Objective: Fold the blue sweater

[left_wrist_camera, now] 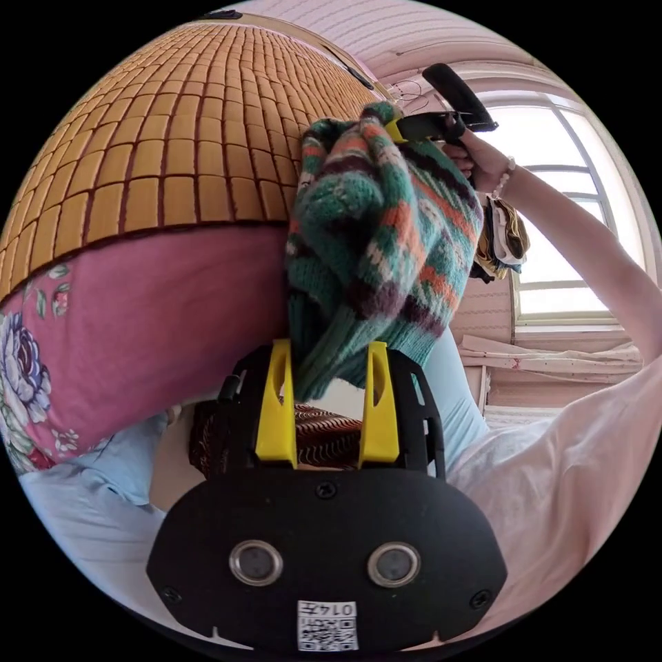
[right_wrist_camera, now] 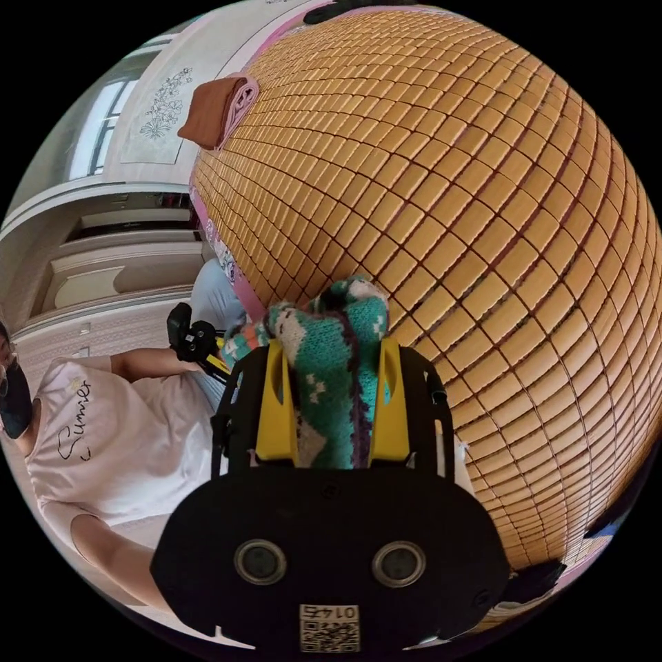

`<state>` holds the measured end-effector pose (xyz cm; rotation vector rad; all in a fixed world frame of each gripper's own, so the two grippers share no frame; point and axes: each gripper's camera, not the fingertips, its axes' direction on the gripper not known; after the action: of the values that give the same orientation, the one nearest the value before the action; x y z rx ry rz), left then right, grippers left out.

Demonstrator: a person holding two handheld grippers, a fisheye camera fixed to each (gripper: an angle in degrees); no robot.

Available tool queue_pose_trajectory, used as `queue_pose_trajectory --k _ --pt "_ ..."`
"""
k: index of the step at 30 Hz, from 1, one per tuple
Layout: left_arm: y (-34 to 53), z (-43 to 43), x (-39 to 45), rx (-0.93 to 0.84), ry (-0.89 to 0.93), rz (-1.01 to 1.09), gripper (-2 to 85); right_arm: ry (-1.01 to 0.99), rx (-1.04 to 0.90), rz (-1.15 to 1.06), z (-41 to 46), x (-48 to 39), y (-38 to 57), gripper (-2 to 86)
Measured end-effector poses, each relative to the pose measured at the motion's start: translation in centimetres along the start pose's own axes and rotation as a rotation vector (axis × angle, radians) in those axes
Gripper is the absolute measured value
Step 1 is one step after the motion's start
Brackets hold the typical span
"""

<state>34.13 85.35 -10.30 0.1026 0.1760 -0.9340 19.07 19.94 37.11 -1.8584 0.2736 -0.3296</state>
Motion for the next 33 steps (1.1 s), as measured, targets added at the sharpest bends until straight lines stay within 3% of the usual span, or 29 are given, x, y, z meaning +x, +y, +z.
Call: queue_pose_trajectory --k 3,10,20,27,33 --pt "0.4 0.4 0.7 -0.007 0.014 0.027 9.4 0.106 0.031 -0.081 -0.9 -2.8 2.2 16.1" --pt "2.6 -2.0 6.4 0.049 -0.236 0.219 5.1 0.213 0.283 -0.206 -4.7 -9.6 15.1 14.9" --pt "5.8 -7.3 16.2 0.158 -0.493 0.455 4.8 0.164 0.753 -0.076 -3.7 -13.9 35.0 14.1" --pt "0.9 -8.8 22.0 0.132 -0.48 0.592 4.9 0.208 0.882 -0.108 -8.0 -14.3 41.1 14.0" --pt "-9.5 -6.5 27.6 0.134 -0.279 0.686 4.8 0.393 0.844 -0.052 -18.1 -13.7 45.9 13.9"
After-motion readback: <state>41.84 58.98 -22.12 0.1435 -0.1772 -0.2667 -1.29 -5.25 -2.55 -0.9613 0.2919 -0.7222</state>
